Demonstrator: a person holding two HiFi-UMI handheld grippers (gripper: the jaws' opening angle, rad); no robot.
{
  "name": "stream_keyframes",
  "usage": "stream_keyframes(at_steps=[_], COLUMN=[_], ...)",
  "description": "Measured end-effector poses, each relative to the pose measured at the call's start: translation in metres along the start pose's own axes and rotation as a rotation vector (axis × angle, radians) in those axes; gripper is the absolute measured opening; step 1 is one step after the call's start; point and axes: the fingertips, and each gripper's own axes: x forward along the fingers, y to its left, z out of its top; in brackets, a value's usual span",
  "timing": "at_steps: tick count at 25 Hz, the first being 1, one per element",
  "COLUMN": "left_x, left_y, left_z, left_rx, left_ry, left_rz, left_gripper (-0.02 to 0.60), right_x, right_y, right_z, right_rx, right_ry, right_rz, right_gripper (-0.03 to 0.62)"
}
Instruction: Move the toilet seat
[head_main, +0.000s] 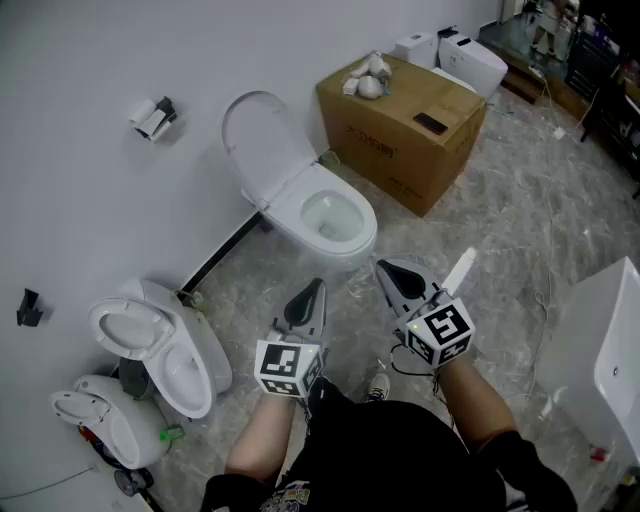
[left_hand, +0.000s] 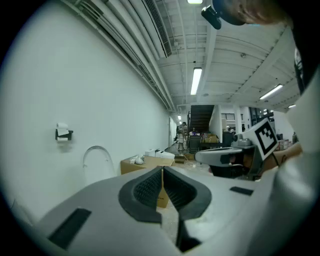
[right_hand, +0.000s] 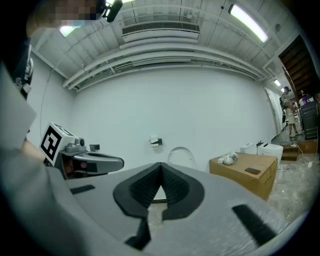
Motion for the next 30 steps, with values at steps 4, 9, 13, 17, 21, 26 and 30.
stream_keyframes(at_steps=[4,9,13,17,21,26,30], left_x=[0.0,0.003,0.005,0.005,0.004,-0.001,-0.004], left_y=[0.002,0.008,0.016,0.03,0.05,0.079,0.108], left_z=[0.0,0.0,0.0,0.002,0.003,0.004,0.006], left_rx=[-0.002,-0.01,-0.021,-0.03,-0.034,-0.035,-0.032], left_ry=[0.002,-0.01,-0.017,-0.024,-0.028,-0.035,-0.036], left_rz=[0.0,-0.001,-0.007,-0.016,-0.028,-0.034,-0.043], left_gripper=[0.012,0.014,0.014,0.015,0.101,0.188,0.222], right_x=[0.002,0.006,0.011,0.022,0.039,0.064,0.09], right_y=[0.0,-0.002,-0.005,-0.004,0.005,0.017,0.027], right_z=[0.001,0.005,0.007,0.009,0.01,0.015,0.02], right_rx=[-0.001,0.001,-0.005,0.013,0.025,0.031,0.032], right_ry=[-0.002,-0.024,-0.035,-0.042,-0.044,-0.051,-0.053], right_rz=[0.002,-0.016,-0.044,-0.054,-0.054,-0.068,-0.085], right_gripper=[0.005,0.006,0.008,0.021,0.082,0.154,0.228])
